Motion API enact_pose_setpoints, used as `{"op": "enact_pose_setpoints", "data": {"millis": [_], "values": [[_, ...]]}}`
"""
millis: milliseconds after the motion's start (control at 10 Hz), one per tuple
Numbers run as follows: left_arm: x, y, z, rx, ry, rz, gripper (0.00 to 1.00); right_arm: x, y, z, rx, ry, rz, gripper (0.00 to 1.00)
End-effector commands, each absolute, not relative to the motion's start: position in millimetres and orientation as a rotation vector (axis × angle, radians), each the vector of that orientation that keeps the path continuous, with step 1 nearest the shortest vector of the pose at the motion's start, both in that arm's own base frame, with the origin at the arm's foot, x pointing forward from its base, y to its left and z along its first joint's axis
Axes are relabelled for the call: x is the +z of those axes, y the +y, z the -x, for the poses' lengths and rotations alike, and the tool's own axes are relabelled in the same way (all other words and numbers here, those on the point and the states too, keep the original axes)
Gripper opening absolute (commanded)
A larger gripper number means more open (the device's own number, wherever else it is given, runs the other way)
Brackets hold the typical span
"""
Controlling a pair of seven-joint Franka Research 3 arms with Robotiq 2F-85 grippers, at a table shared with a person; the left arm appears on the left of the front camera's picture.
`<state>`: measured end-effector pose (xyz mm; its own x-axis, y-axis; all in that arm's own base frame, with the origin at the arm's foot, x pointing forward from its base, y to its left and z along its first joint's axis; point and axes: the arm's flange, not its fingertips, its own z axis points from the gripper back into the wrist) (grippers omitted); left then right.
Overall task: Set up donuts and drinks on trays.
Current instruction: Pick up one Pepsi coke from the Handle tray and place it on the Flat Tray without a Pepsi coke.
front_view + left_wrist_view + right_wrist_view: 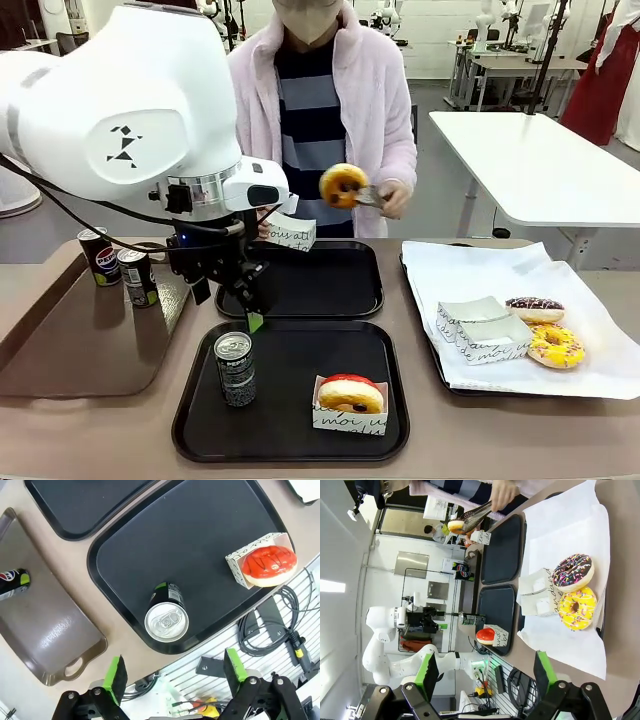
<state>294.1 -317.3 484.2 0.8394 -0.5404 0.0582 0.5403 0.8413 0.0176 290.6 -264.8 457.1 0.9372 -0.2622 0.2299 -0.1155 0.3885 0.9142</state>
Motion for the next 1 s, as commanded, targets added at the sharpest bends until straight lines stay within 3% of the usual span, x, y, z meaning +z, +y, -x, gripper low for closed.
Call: {"op": "enact_pose_setpoints", "data": {"millis": [0, 300, 500, 900], "values": [[481.0, -319.0, -296.1, -0.572, -0.071, 0.005, 1.00, 455.9, -264.7, -291.4, -0.094, -0.375, -1.177, 1.00], [481.5, -317.7, -295.2, -0.571, -0.055, -0.001, 1.00, 455.9, -264.7, -291.4, -0.094, -0.375, -1.177, 1.00], [493.9, -245.0, -351.1, -0.382, -0.068, 0.007, 1.00, 455.9, -264.7, -291.4, -0.094, -0.375, -1.177, 1.00], [496.3, -128.8, -409.2, -0.049, -0.099, 0.001, 1.00, 455.9, -264.7, -291.4, -0.094, -0.375, -1.177, 1.00]]}}
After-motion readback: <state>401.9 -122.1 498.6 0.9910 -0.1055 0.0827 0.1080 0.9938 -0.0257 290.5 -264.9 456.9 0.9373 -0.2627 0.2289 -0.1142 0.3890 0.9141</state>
